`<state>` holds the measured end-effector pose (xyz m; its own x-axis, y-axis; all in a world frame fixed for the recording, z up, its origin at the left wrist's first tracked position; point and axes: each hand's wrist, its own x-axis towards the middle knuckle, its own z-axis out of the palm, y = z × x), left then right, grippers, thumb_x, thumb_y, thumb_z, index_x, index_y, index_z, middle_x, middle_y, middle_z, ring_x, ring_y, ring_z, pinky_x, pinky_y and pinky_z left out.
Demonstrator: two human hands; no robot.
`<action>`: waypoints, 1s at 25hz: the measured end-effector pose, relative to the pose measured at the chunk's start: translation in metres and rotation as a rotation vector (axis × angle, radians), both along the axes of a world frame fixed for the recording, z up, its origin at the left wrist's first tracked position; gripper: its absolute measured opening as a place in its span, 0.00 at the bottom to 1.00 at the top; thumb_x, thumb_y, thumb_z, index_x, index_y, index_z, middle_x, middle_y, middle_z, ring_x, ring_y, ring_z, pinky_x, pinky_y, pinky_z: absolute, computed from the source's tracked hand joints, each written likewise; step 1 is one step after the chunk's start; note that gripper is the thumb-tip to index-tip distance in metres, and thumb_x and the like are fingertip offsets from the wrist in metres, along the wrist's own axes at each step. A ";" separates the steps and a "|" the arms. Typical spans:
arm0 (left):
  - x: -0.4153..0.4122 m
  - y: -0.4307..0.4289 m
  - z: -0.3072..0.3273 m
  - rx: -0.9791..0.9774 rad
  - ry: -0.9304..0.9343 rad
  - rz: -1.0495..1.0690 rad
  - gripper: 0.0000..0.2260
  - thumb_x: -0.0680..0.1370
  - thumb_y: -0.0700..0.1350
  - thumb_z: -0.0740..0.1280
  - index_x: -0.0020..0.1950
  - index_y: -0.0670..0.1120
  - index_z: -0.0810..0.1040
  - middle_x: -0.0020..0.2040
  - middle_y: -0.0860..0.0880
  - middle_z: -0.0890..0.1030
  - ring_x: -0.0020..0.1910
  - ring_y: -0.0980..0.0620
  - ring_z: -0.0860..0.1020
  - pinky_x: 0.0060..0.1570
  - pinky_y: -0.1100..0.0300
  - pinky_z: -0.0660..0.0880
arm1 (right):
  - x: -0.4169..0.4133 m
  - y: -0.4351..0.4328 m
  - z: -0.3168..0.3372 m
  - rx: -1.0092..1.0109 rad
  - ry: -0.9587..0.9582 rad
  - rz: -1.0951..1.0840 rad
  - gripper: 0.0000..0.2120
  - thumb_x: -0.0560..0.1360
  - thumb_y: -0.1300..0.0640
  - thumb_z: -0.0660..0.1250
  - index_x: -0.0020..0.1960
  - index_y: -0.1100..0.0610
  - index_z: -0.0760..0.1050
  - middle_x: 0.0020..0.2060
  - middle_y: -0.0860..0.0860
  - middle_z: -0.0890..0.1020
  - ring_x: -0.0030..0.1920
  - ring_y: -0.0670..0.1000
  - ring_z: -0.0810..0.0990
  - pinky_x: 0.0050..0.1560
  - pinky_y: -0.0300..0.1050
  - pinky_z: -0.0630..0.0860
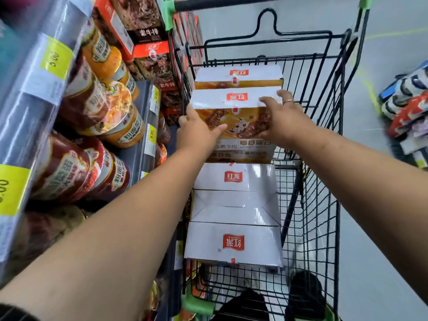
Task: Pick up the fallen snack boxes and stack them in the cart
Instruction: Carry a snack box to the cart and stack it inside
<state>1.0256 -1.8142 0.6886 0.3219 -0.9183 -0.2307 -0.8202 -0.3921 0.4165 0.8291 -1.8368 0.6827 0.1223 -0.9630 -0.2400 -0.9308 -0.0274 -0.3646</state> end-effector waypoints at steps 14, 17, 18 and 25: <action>-0.135 0.093 0.067 -0.220 -0.013 -0.605 0.42 0.73 0.59 0.72 0.78 0.47 0.54 0.72 0.42 0.66 0.70 0.41 0.67 0.66 0.47 0.67 | -0.093 0.158 0.062 -0.097 -0.100 -0.369 0.40 0.70 0.46 0.74 0.75 0.44 0.57 0.75 0.55 0.53 0.70 0.62 0.62 0.67 0.56 0.67; -0.187 0.128 0.081 -0.255 0.020 -0.778 0.41 0.74 0.58 0.71 0.79 0.47 0.53 0.72 0.42 0.65 0.71 0.42 0.65 0.68 0.49 0.65 | -0.138 0.205 0.072 -0.121 -0.084 -0.449 0.40 0.70 0.45 0.74 0.75 0.45 0.56 0.75 0.56 0.52 0.72 0.62 0.60 0.68 0.55 0.66; -0.208 0.145 0.086 -0.256 0.037 -0.830 0.41 0.74 0.57 0.71 0.79 0.47 0.52 0.72 0.42 0.64 0.71 0.42 0.65 0.68 0.49 0.65 | -0.155 0.225 0.076 -0.119 -0.070 -0.483 0.40 0.70 0.45 0.74 0.76 0.45 0.56 0.76 0.56 0.52 0.72 0.62 0.60 0.68 0.55 0.67; -0.356 0.295 0.117 -0.258 0.101 -1.106 0.38 0.76 0.60 0.66 0.79 0.48 0.53 0.70 0.42 0.66 0.67 0.40 0.68 0.64 0.48 0.66 | -0.284 0.406 0.104 -0.187 -0.098 -0.760 0.42 0.67 0.42 0.75 0.75 0.44 0.58 0.71 0.54 0.59 0.68 0.59 0.67 0.63 0.52 0.71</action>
